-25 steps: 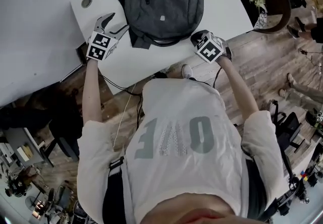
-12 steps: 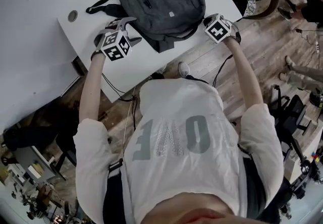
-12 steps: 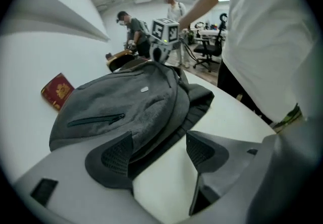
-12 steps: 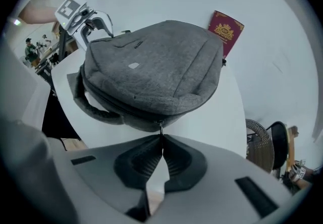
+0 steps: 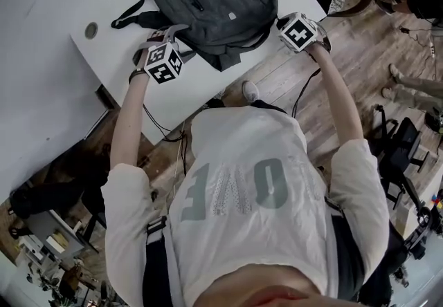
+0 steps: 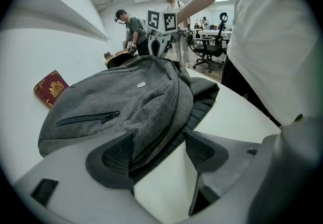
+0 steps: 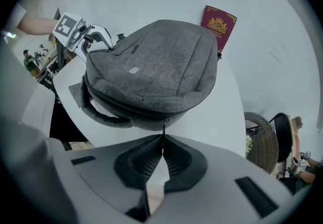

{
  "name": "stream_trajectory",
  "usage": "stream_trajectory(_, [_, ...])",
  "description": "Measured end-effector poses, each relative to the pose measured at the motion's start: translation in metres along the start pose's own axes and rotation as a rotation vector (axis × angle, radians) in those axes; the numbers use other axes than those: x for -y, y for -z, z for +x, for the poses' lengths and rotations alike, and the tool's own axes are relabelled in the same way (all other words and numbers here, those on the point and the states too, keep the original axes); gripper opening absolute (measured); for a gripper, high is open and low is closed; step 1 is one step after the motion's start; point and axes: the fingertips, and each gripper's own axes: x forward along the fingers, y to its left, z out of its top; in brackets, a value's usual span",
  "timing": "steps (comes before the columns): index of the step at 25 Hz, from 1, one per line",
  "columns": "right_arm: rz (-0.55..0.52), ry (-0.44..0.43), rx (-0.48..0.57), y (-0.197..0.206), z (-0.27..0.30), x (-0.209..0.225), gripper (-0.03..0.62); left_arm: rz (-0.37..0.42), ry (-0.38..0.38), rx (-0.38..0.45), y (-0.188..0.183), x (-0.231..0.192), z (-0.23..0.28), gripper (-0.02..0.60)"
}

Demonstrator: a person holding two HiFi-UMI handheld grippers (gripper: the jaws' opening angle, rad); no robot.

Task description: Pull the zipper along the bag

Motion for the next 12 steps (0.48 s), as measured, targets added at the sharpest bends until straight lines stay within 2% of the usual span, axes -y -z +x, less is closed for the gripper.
stream_trajectory(3, [-0.044,-0.036,-0.052,0.000,-0.006,0.003,0.029,-0.013,0.002,0.014,0.002,0.000,0.002,0.311])
stream_trajectory(10, [-0.192,-0.235,-0.291,-0.001,-0.017,-0.006,0.030,-0.037,0.002,0.024,0.002,0.000,0.005,0.313])
stream_trajectory(12, [-0.211,-0.276,-0.322,-0.002,-0.017,-0.014,0.031,-0.042,0.000,0.029,0.002,0.000,0.005,0.312])
